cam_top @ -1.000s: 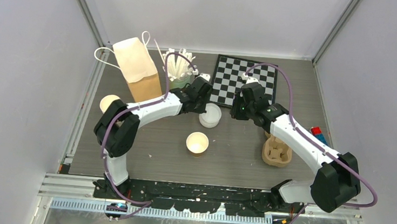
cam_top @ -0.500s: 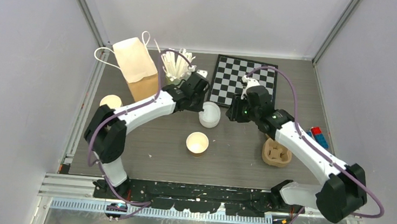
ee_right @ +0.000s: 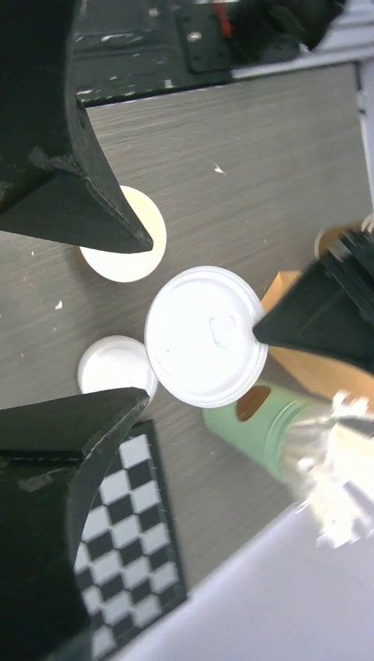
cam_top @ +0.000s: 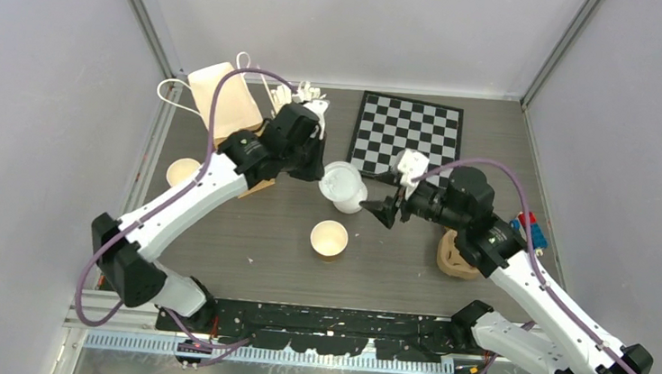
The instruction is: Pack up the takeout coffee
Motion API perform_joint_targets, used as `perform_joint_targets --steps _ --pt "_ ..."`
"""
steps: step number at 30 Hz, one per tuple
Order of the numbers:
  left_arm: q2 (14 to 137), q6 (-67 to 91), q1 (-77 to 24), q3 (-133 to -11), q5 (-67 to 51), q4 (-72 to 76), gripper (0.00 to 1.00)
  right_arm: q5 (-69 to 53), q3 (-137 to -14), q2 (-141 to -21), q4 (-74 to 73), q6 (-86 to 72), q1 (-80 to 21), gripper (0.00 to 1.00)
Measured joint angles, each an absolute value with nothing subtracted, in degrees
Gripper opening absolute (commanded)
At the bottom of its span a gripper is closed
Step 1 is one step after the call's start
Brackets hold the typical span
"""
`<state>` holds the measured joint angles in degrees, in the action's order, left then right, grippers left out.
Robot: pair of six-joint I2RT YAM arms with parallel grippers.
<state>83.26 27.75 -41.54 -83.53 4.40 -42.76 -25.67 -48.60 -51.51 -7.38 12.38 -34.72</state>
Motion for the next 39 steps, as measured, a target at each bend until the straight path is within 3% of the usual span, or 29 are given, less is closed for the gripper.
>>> perform_joint_targets --steps 7,27,34,39 --pt "76.8 24.9 -41.5 -84.2 0.7 -52.8 0.00 -29.3 -44.7 -49.4 -7.7 30.8 -41.1 0.69" --pt "76.1 23.6 -41.5 -84.3 -6.2 -61.8 0.00 -11.4 -41.4 -53.5 -6.5 57.5 -60.7 0.66" --pt "77.1 24.0 -41.5 -84.3 -6.8 -62.5 0.00 -6.6 -41.2 -59.8 -3.0 62.4 -65.0 0.50" --pt "77.7 24.7 -41.5 -84.3 -6.9 -63.7 0.00 -3.2 -39.6 -61.6 1.1 63.8 -66.8 0.24"
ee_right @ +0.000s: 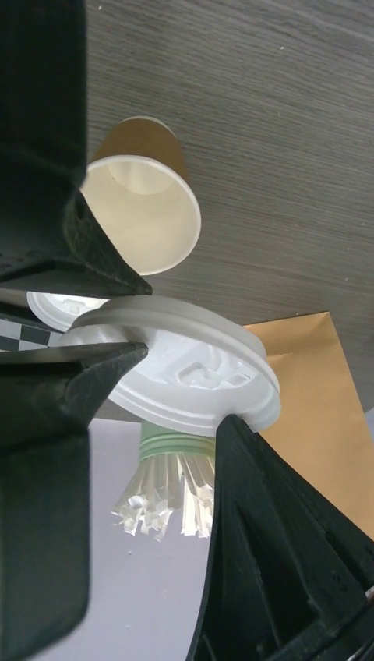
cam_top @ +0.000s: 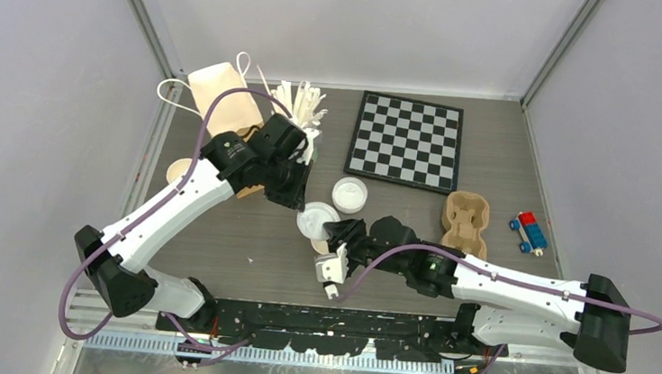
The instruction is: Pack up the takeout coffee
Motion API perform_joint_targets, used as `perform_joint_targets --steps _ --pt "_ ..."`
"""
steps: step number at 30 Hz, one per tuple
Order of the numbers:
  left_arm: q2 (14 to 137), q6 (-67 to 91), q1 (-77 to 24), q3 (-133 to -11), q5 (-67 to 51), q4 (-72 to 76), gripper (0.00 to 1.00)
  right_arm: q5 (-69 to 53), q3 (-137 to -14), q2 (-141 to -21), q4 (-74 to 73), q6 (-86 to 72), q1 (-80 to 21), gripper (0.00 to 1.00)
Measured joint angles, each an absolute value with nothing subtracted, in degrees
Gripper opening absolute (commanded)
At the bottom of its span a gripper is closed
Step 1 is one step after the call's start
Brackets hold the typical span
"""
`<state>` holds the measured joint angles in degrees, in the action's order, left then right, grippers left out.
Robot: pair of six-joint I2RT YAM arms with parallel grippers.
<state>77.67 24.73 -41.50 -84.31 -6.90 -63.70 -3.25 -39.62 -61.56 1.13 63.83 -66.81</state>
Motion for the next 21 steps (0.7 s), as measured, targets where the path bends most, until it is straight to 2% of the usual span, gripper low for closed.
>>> perform_joint_targets --steps 1,3,6,9,13,16,21 --pt "77.8 24.9 -41.5 -84.3 -6.6 -64.1 0.02 -2.9 -39.4 -61.7 1.7 63.3 -67.0 0.20" --pt "77.8 25.2 -41.5 -84.3 -5.8 -64.4 0.15 -2.5 -38.9 -61.8 2.9 61.6 -67.2 0.16" --pt "77.6 25.6 -41.2 -84.3 -4.8 -64.3 0.38 -2.4 -37.8 -61.7 5.8 57.4 -67.4 0.16" --pt "76.2 26.3 -40.8 -84.4 -3.5 -64.3 0.51 -2.4 -34.7 -60.8 9.5 50.7 -67.4 0.15" --pt "71.8 26.2 -39.6 -84.6 -2.1 -62.9 0.64 -2.6 -30.3 -57.6 12.5 40.9 -67.4 0.12" --pt "66.1 25.0 -38.9 -83.7 -1.3 -59.1 0.74 -1.3 -29.1 -54.7 14.1 28.9 -67.4 0.15" --pt "56.9 23.7 -38.9 -80.2 0.5 -54.2 0.78 7.7 -32.0 -52.2 13.5 5.7 -67.5 0.22"
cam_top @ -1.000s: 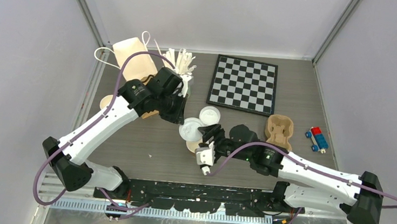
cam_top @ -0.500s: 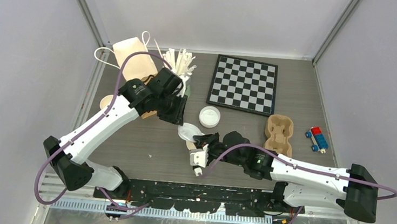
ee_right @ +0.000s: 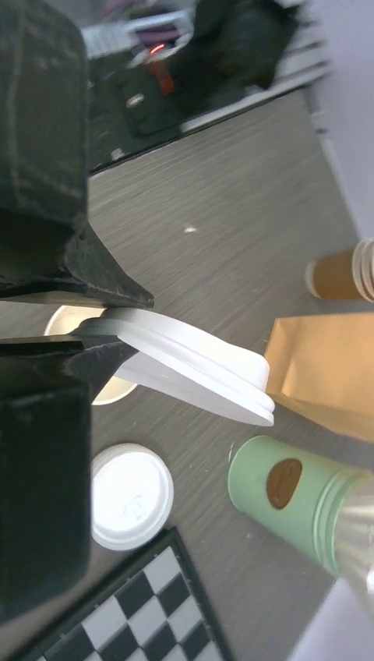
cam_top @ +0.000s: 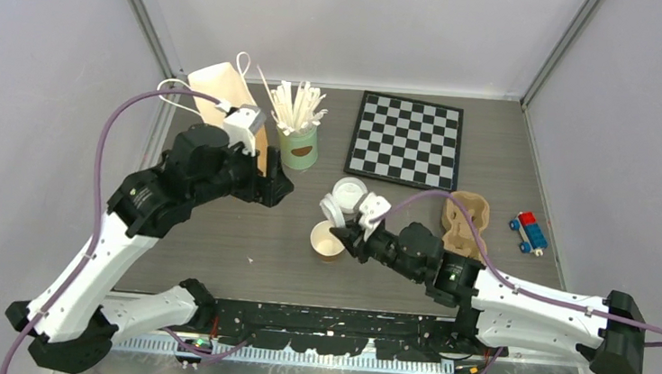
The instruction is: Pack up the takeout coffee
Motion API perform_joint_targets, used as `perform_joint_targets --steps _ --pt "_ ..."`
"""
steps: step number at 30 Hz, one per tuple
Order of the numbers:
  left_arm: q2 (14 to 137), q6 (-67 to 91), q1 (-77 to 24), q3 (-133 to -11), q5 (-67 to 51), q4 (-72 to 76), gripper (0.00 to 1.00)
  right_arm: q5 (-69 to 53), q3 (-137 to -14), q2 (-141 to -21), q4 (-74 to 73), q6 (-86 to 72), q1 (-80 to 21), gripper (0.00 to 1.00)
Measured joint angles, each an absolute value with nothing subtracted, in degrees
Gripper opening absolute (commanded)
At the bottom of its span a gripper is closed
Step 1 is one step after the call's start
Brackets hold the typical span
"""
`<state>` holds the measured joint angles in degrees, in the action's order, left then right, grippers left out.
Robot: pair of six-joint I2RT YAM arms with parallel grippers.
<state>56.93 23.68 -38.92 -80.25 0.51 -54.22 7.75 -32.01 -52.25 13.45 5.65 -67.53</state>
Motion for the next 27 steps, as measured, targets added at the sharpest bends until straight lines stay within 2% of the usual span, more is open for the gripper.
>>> perform_joint_targets --steps 5,10,17,22,27 --pt "53.7 23.6 -38.9 -76.3 1.0 -51.9 0.78 16.6 -43.0 -54.7 3.0 -14.4 -67.5 0.25" --pt "52.5 26.3 -38.9 -68.4 0.7 -51.0 0.78 17.6 -46.5 -58.4 -2.8 -25.8 -67.1 0.26" --pt "52.3 31.7 -38.9 -62.6 -0.9 -52.2 0.75 10.3 -45.8 -59.9 -2.4 -37.3 -63.6 0.25" --pt "52.3 35.5 -38.1 -61.4 -2.9 -51.4 0.72 1.3 -39.0 -60.1 6.4 -46.4 -55.5 0.25" --pt "52.4 38.8 -35.8 -56.1 -9.0 -45.6 0.70 -4.2 -34.3 -60.5 9.2 -51.5 -50.7 0.25"
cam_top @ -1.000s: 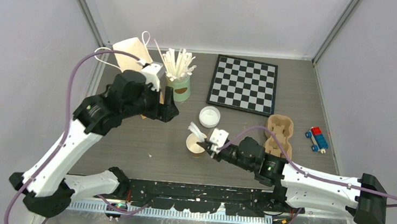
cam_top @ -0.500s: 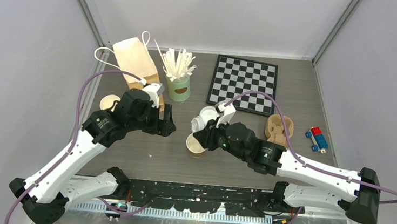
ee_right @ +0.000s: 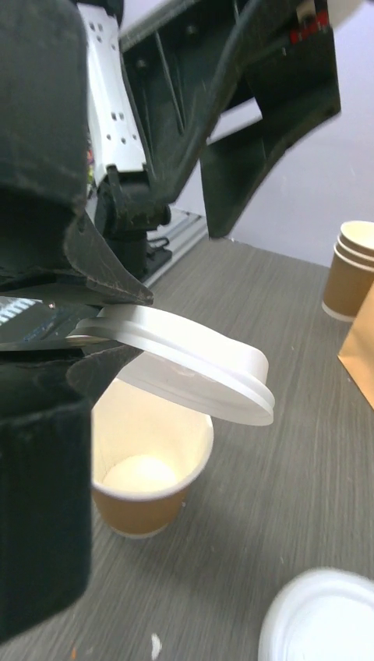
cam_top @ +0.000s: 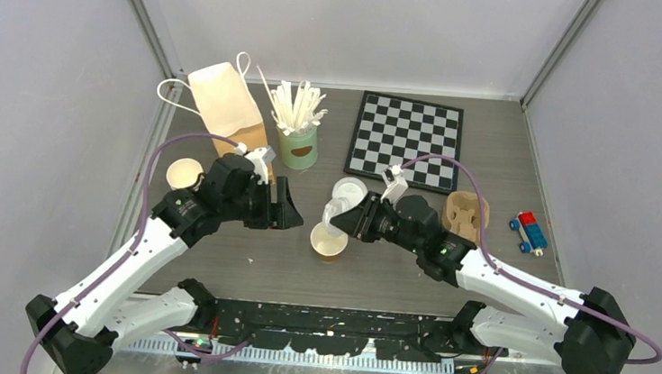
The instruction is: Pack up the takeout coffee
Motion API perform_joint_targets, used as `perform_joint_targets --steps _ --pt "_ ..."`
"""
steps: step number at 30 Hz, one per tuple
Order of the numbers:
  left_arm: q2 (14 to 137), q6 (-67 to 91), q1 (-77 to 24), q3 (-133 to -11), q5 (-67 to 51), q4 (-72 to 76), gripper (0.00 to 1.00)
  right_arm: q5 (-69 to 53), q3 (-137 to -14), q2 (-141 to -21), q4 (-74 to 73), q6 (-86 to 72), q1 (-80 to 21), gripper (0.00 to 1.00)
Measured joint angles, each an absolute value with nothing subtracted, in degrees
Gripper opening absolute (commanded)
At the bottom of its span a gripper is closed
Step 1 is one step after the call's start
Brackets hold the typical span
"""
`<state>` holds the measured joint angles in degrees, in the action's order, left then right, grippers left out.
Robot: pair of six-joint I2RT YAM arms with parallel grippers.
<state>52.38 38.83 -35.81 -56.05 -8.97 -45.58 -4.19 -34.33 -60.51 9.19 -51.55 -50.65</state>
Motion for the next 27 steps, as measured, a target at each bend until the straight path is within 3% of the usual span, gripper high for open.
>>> perform_joint_targets --steps 6,16,27 --pt "52.8 40.0 -35.0 -52.9 -13.5 -38.7 0.66 -9.7 -33.8 -59.6 12.6 -52.4 -50.3 0.26" --pt "59.3 34.2 -34.8 -53.0 -20.4 -31.9 0.68 -15.4 -33.4 -56.9 15.9 -52.4 -50.2 0.26" --pt "58.9 35.4 -34.8 -49.4 -19.0 -29.9 0.64 -17.2 -32.2 -58.9 16.6 -52.9 -50.0 0.26"
